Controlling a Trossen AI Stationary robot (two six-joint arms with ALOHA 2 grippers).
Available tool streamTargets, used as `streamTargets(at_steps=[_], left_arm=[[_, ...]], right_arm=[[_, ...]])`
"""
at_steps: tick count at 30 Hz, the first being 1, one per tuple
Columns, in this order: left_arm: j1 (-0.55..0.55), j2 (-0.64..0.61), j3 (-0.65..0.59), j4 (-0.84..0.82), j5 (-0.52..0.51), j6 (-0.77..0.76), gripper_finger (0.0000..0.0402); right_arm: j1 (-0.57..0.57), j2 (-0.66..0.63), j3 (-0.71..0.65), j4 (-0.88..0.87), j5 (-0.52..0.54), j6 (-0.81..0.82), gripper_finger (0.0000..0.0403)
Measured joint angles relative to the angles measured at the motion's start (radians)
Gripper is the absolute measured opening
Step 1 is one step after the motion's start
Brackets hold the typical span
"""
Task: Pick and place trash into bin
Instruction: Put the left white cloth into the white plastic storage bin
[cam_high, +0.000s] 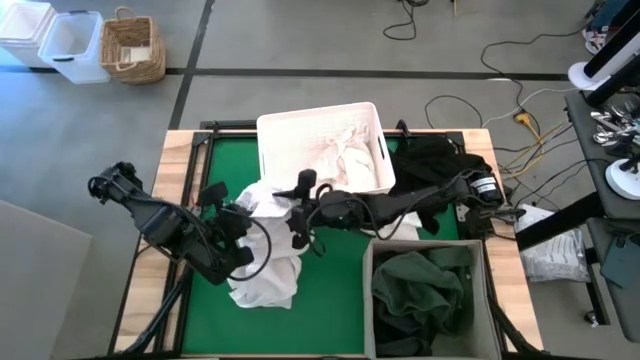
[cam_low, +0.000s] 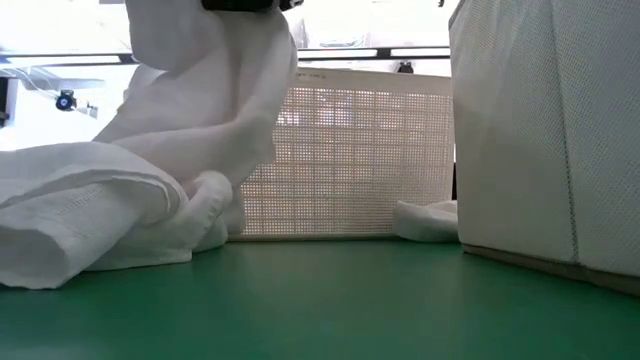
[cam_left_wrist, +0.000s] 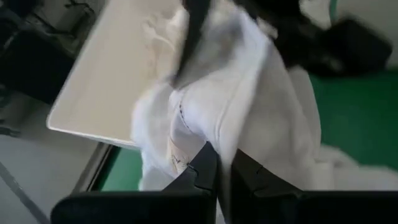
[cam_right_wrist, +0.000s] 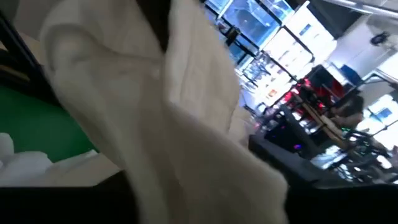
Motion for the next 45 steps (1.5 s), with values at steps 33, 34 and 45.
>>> streamTargets(at_steps=[33, 34, 45], left_arm=[[0.0, -0.009, 0.043, -0.03, 0.071, 0.011, 0.0367], [0.0, -0.009, 0.044, -0.027, 0.068, 0.01, 0.0367], [-0.011, -0.013, 0.049, -0.047, 0.004, -0.015, 0.0367]], right_arm=[[-0.02, -0.231, -0.002, -0.206, -0.248, 0.169, 0.0009], [-0.02, -0.244, -0.003, -0.208, -0.257, 0.169, 0.0009], [-0.021, -0.329, -0.002, -0.273, -0.286, 0.199, 0.0009]])
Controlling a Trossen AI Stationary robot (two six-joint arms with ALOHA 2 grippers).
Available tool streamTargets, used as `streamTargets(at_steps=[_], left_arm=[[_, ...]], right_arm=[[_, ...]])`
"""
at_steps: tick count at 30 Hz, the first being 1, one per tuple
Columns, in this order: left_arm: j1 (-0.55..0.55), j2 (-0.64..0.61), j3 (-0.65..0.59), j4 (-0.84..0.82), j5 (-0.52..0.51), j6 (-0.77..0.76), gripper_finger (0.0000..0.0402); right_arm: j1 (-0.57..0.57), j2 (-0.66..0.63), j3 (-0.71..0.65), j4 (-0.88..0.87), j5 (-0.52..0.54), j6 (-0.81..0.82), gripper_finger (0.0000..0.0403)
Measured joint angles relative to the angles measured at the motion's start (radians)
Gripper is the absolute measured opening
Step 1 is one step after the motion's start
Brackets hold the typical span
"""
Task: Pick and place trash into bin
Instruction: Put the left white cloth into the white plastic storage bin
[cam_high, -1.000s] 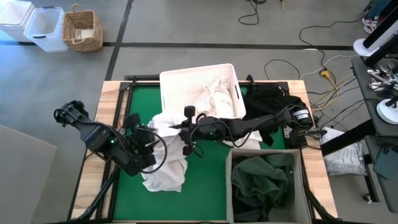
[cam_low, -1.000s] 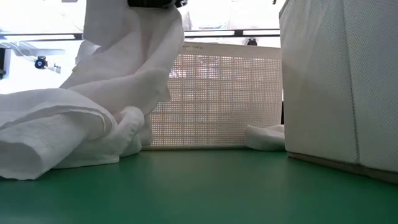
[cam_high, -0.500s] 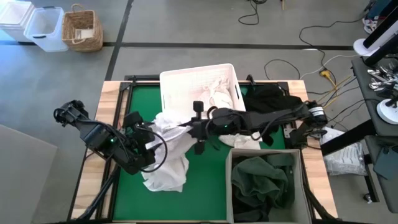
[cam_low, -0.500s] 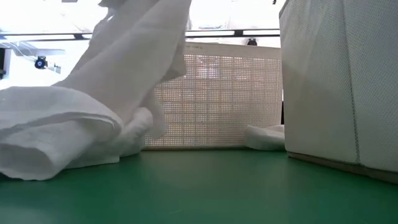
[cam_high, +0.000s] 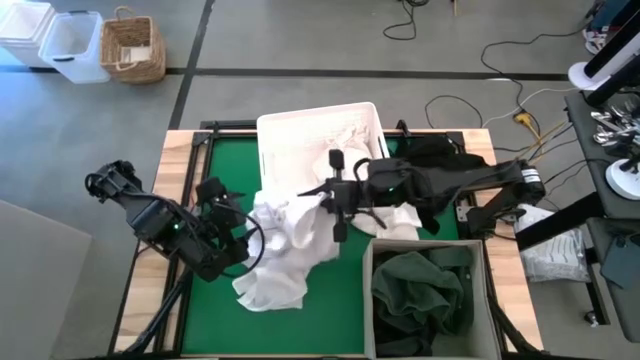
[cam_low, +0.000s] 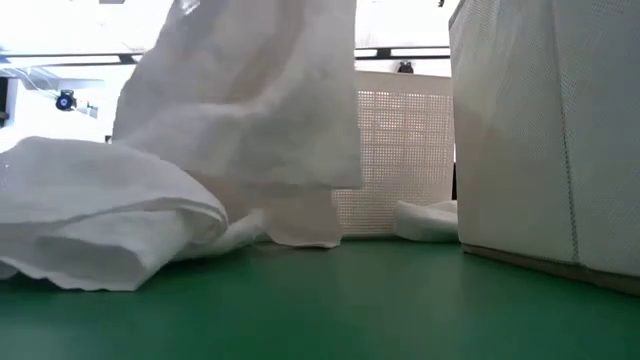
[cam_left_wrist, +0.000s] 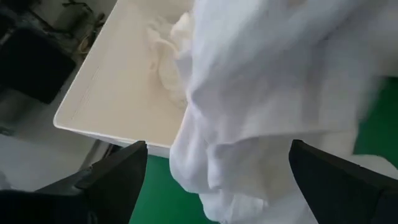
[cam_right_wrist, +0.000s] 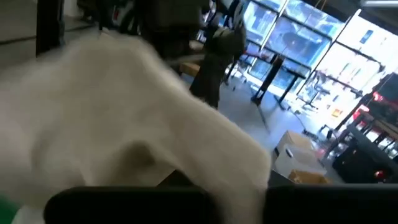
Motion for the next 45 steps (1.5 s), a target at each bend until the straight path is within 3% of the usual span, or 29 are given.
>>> streamTargets(at_steps=[4, 8, 11, 16, 21, 26, 35, 41, 45], left_arm=[[0.0, -0.003, -0.023, 0.002, 0.002, -0.003, 0.0367], [-0.005, 0.003, -0.068, 0.007, 0.028, 0.001, 0.0367], [-0.007, 0.002, -0.134, 0.02, 0.077, 0.002, 0.0367], [-0.006, 0.0, -0.283, 0.131, 0.07, 0.011, 0.0367], [-0.013, -0.002, -0.391, 0.294, -0.042, 0.055, 0.0372], [-0.031, -0.004, -0.432, 0.5, -0.2, 0.204, 0.0385], [-0.039, -0.008, -0.481, 0.921, -0.305, 0.489, 0.0399], [-0.022, -0.009, -0.548, 1.104, -0.45, 0.603, 0.0399], [-0.018, -0.012, -0.557, 1.148, -0.461, 0.609, 0.0399]], right_arm=[[0.005, -0.023, 0.014, 0.021, -0.017, -0.003, 0.0009], [0.005, -0.038, 0.096, -0.004, -0.113, 0.019, 0.0009], [0.005, -0.031, 0.163, -0.028, -0.178, 0.025, 0.0009], [0.003, -0.022, 0.276, -0.064, -0.241, 0.041, 0.0009], [0.003, 0.003, 0.361, -0.144, -0.245, 0.042, 0.0009], [0.003, 0.026, 0.409, -0.195, -0.245, 0.042, 0.0009], [0.002, 0.042, 0.409, -0.17, -0.251, 0.046, 0.0009], [0.002, 0.073, 0.413, -0.064, -0.435, 0.146, 0.0009], [0.002, 0.083, 0.452, -0.047, -0.501, 0.196, 0.0009]])
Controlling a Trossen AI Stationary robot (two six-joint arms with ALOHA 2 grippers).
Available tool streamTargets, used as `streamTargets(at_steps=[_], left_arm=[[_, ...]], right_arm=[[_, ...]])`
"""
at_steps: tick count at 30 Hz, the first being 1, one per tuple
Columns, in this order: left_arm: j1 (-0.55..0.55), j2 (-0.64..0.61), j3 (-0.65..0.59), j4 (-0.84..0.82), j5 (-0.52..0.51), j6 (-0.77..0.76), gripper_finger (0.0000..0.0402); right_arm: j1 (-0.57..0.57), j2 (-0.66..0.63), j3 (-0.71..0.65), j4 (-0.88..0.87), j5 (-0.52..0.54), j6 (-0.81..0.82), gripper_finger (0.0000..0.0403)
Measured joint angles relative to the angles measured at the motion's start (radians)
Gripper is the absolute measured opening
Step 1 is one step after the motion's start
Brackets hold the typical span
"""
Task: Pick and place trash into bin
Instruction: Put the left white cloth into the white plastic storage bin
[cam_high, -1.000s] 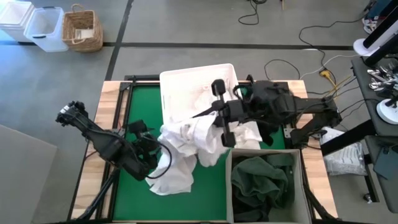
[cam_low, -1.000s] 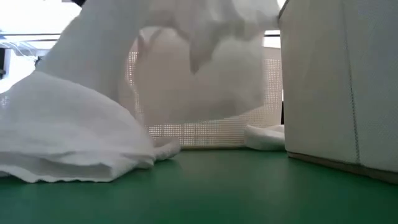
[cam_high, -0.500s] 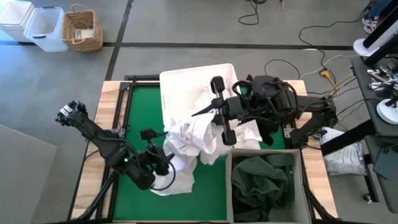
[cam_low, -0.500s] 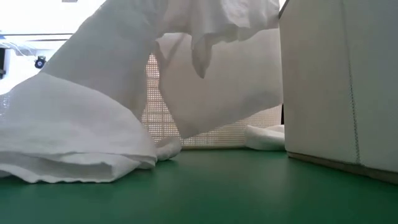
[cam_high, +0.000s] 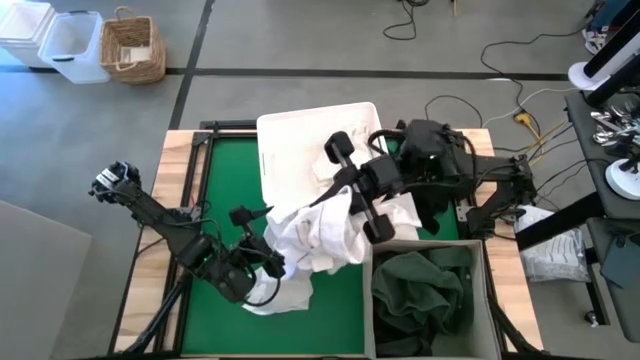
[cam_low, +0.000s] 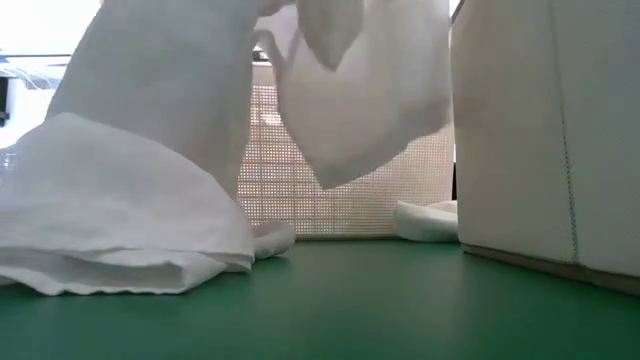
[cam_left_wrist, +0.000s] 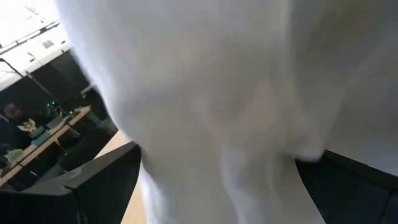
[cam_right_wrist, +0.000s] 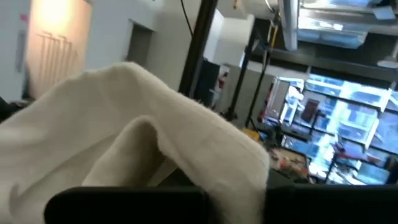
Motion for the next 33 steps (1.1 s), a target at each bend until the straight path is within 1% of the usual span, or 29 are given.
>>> streamTargets(at_steps=[3, 5, 8, 11, 12, 15, 17, 19, 22, 25, 28, 29, 30, 33], left_arm=[[0.011, 0.0, 0.002, 0.046, 0.005, 0.0, 0.0399], [0.021, 0.0, 0.009, 0.053, 0.028, 0.005, 0.0399], [0.04, 0.001, 0.016, 0.07, 0.105, 0.031, 0.0399], [0.065, 0.007, 0.018, 0.156, 0.196, 0.115, 0.0399], [0.071, 0.009, 0.018, 0.186, 0.211, 0.146, 0.0398], [0.089, 0.012, 0.018, 0.243, 0.215, 0.208, 0.0393], [0.094, 0.012, 0.018, 0.261, 0.192, 0.239, 0.0375], [0.096, 0.012, 0.018, 0.266, 0.173, 0.258, 0.0344], [0.096, 0.012, 0.018, 0.271, 0.202, 0.271, 0.0269], [0.096, 0.012, 0.018, 0.28, 0.255, 0.29, 0.0166], [0.096, 0.012, 0.019, 0.279, 0.269, 0.311, 0.0046], [0.096, 0.01, 0.019, 0.279, 0.269, 0.318, 0.0024], [0.096, 0.007, 0.019, 0.281, 0.268, 0.323, 0.0016], [0.096, 0.001, 0.03, 0.302, 0.268, 0.34, 0.0011]], right_arm=[[0.0, 0.006, 0.026, -0.006, -0.02, 0.014, 0.0009], [0.0, 0.013, 0.033, -0.007, -0.022, 0.014, 0.0009], [0.001, 0.02, 0.036, -0.014, -0.022, 0.018, 0.0009], [0.0, 0.023, 0.036, -0.011, -0.022, 0.014, 0.0009], [0.0, 0.023, 0.036, -0.01, -0.022, 0.014, 0.0009], [0.0, 0.023, 0.036, -0.014, -0.022, 0.013, 0.0009], [-0.001, 0.023, 0.036, -0.015, -0.022, 0.013, 0.0009], [-0.004, 0.02, 0.036, -0.018, -0.022, 0.011, 0.0009], [-0.014, 0.012, 0.036, -0.025, -0.022, 0.011, 0.0009], [-0.033, 0.009, 0.036, -0.03, -0.022, 0.007, 0.0009], [-0.061, 0.009, 0.036, -0.04, -0.022, 0.008, 0.0009], [-0.072, 0.009, 0.036, -0.044, -0.021, 0.008, 0.0009], [-0.084, 0.009, 0.036, -0.047, -0.021, 0.011, 0.0009], [-0.123, 0.009, 0.036, -0.071, -0.02, 0.011, 0.0009]])
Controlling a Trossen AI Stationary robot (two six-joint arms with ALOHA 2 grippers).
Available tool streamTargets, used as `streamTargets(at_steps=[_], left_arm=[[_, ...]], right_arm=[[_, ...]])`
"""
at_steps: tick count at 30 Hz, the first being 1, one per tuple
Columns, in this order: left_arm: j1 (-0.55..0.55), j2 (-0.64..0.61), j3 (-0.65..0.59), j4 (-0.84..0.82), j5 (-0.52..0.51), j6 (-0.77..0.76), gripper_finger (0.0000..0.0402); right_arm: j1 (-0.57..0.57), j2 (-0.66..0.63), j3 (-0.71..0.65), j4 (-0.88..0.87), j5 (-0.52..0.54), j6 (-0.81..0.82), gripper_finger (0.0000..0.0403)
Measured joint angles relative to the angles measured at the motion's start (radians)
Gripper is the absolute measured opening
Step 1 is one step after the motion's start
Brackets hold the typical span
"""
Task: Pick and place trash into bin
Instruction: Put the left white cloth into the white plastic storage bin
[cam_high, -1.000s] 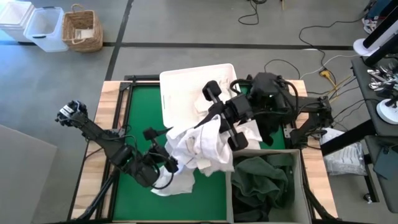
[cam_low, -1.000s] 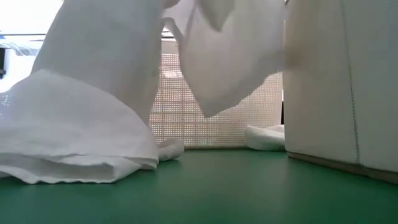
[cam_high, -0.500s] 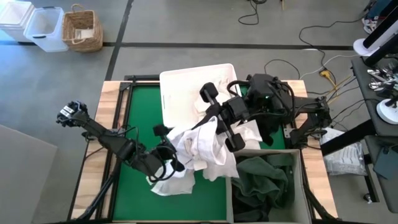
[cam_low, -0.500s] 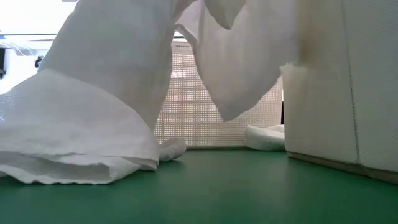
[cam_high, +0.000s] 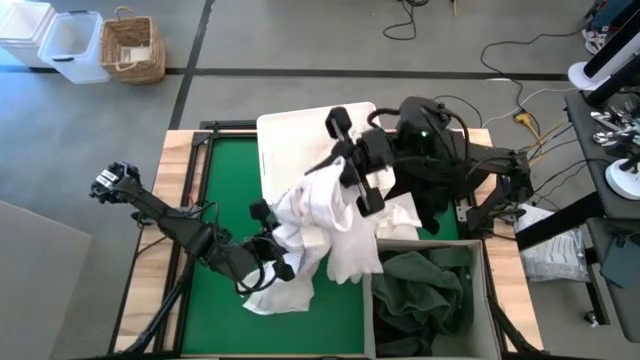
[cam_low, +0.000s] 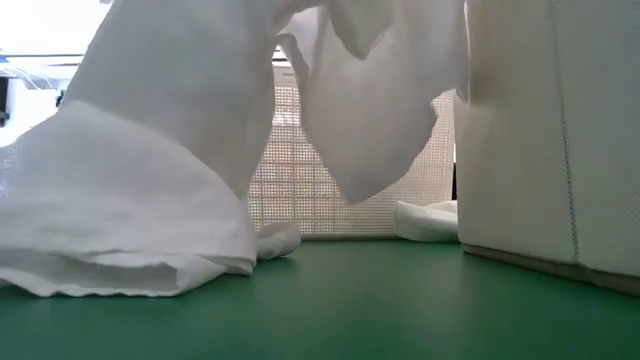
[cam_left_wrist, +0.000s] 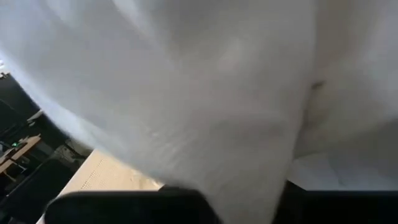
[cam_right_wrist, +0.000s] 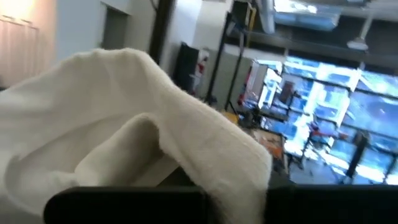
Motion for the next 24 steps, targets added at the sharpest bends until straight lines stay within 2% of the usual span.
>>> streamTargets(at_steps=[4, 7, 12, 16, 20, 24], left_arm=[[-0.005, -0.003, 0.054, 0.002, 0.0, 0.029, 0.0002], [-0.015, -0.005, 0.123, -0.033, -0.002, 0.067, 0.0001], [-0.029, -0.005, 0.309, -0.299, -0.009, 0.03, 0.0001], [-0.02, -0.005, 0.467, -0.511, -0.026, -0.03, 0.0], [-0.013, -0.004, 0.599, -0.598, -0.026, -0.029, 0.0], [-0.013, -0.004, 0.733, -0.625, -0.027, -0.001, 0.0]], right_arm=[[-0.058, -0.002, 0.0, -0.069, 0.007, 0.026, 0.0016], [-0.099, -0.006, 0.0, -0.123, 0.008, 0.054, 0.0036], [-0.165, -0.042, 0.003, -0.26, 0.008, 0.034, 0.0101], [-0.224, -0.062, 0.043, -0.436, 0.032, 0.025, 0.0153], [-0.258, -0.06, 0.071, -0.602, 0.045, 0.009, 0.0192], [-0.271, -0.06, 0.071, -0.691, 0.06, -0.012, 0.0215]])
